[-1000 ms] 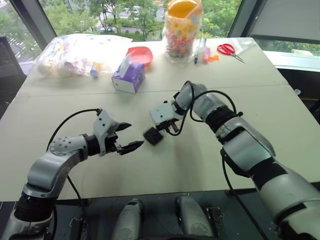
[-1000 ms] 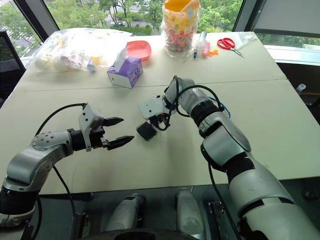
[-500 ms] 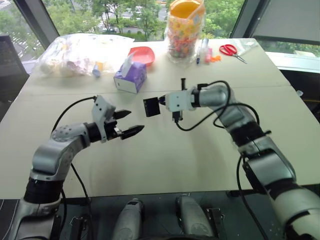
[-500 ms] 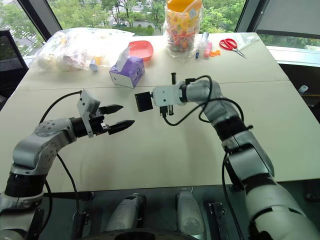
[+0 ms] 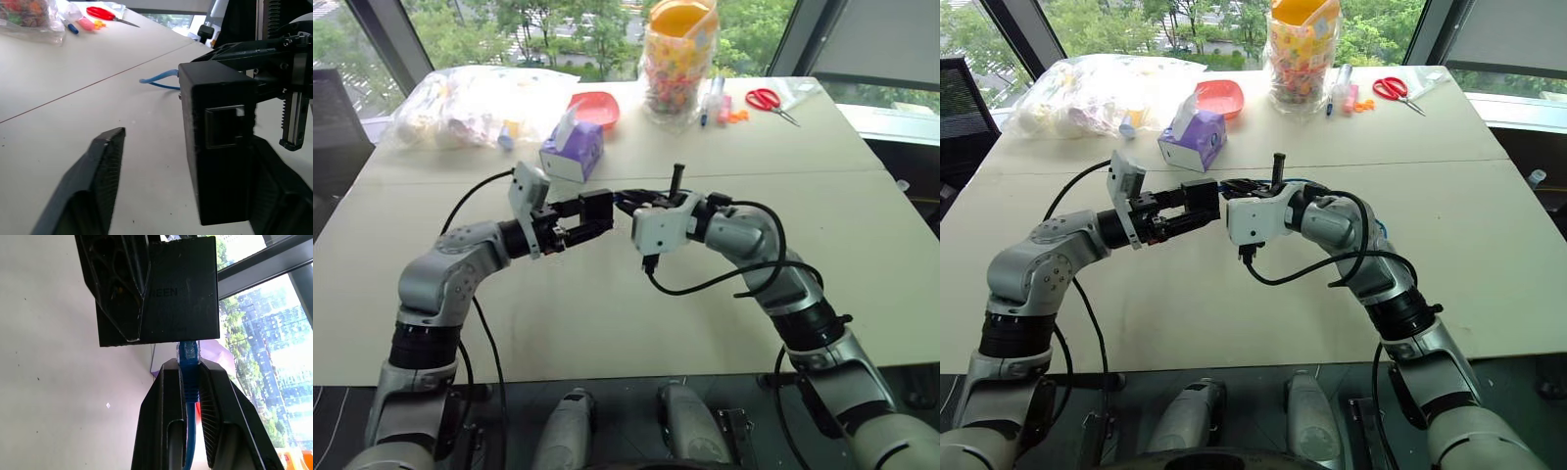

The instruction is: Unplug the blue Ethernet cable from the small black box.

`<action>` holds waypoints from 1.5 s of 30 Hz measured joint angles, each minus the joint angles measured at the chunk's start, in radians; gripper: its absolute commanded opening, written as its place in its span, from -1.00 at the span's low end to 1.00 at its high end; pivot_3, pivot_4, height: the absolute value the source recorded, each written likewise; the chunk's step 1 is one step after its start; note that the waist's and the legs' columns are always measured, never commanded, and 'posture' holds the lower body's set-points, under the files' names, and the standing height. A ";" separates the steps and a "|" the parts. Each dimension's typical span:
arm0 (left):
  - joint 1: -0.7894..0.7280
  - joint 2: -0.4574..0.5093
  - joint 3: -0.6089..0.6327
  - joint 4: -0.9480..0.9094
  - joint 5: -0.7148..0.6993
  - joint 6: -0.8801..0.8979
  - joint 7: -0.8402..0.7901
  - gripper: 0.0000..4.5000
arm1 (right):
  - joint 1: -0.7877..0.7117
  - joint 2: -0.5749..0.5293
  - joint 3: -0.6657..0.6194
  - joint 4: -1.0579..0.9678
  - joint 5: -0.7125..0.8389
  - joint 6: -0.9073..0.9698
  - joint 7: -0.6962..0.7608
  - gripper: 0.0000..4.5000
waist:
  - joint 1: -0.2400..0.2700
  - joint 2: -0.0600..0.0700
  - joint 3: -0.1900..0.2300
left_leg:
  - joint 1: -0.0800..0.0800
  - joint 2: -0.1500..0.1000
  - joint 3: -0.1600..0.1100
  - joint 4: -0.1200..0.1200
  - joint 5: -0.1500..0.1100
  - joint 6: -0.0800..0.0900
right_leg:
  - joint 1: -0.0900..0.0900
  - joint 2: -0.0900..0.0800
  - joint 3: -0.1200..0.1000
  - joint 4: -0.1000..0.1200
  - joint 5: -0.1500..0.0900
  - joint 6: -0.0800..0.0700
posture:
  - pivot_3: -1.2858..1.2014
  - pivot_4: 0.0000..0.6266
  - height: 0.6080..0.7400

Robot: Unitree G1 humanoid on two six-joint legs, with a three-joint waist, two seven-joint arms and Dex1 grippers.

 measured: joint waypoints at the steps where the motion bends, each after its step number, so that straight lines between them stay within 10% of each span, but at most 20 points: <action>1: -0.003 -0.004 -0.001 0.000 -0.002 0.000 -0.004 -0.39 | 0.001 -0.005 0.000 0.000 -0.002 0.003 0.000 -1.00 | 0.000 0.000 0.000 | 0.000 0.000 0.000 0.000 0.000 0.000 | 0.000 0.000 0.000 0.000 0.000 0.000 | 0.03 -0.52 1.00; 3: -0.011 -0.008 -0.002 0.000 -0.008 0.000 -0.006 -0.77 | 0.001 -0.008 0.000 0.000 -0.006 0.008 -0.001 -1.00 | 0.000 0.000 0.000 | 0.000 0.000 0.000 0.000 0.000 0.000 | 0.000 0.000 0.000 0.000 0.000 0.000 | 0.03 -0.52 1.00; 7: -0.010 -0.009 -0.003 0.000 -0.009 0.000 -0.005 -0.77 | 0.001 -0.013 0.001 0.000 -0.003 0.008 0.004 -1.00 | -0.002 0.000 0.000 | 0.000 0.000 0.000 0.000 0.000 0.000 | 0.000 0.000 0.000 0.000 0.000 0.000 | 0.03 -0.52 1.00; 15: 0.036 0.045 -0.026 -0.043 0.005 0.001 -0.020 -0.77 | -0.055 -0.025 -0.073 -0.001 0.317 0.407 0.270 0.99 | -0.002 0.000 0.000 | 0.000 0.000 0.000 0.000 0.000 0.000 | 0.000 0.000 0.000 0.000 0.000 0.000 | 0.03 -0.52 1.00; 26: 0.084 0.124 -0.030 -0.102 -0.022 -0.014 -0.140 -0.77 | -0.252 -0.049 -0.147 0.101 0.781 1.169 0.479 0.99 | -0.001 0.000 0.000 | 0.000 0.000 0.000 -0.001 0.000 0.000 | 0.000 0.000 0.000 -0.001 0.000 0.000 | 0.03 -0.52 1.00; 32: 0.089 0.130 -0.029 -0.102 -0.025 -0.014 -0.142 -0.77 | -0.304 -0.026 -0.127 0.125 0.844 1.231 0.466 0.99 | -0.001 0.000 0.000 | -0.001 0.000 0.000 -0.001 0.000 0.000 | 0.000 0.000 0.000 -0.001 0.000 0.000 | 0.03 -0.52 1.00; 37: 0.091 0.130 -0.029 -0.109 -0.036 -0.013 -0.136 -0.77 | -0.304 -0.034 -0.084 0.125 0.850 1.230 0.462 0.20 | -0.001 0.000 0.000 | -0.001 0.000 0.000 0.000 0.000 0.000 | -0.001 0.000 0.000 -0.001 0.000 0.000 | 0.03 -0.52 1.00; 45: 0.101 0.130 -0.029 -0.121 -0.041 -0.002 -0.129 -0.77 | -0.305 -0.042 -0.046 0.125 0.851 1.205 0.462 0.20 | -0.002 0.000 0.000 | -0.001 0.000 0.000 -0.001 0.000 0.000 | -0.001 0.000 0.000 -0.001 0.000 0.000 | 0.03 -0.52 1.00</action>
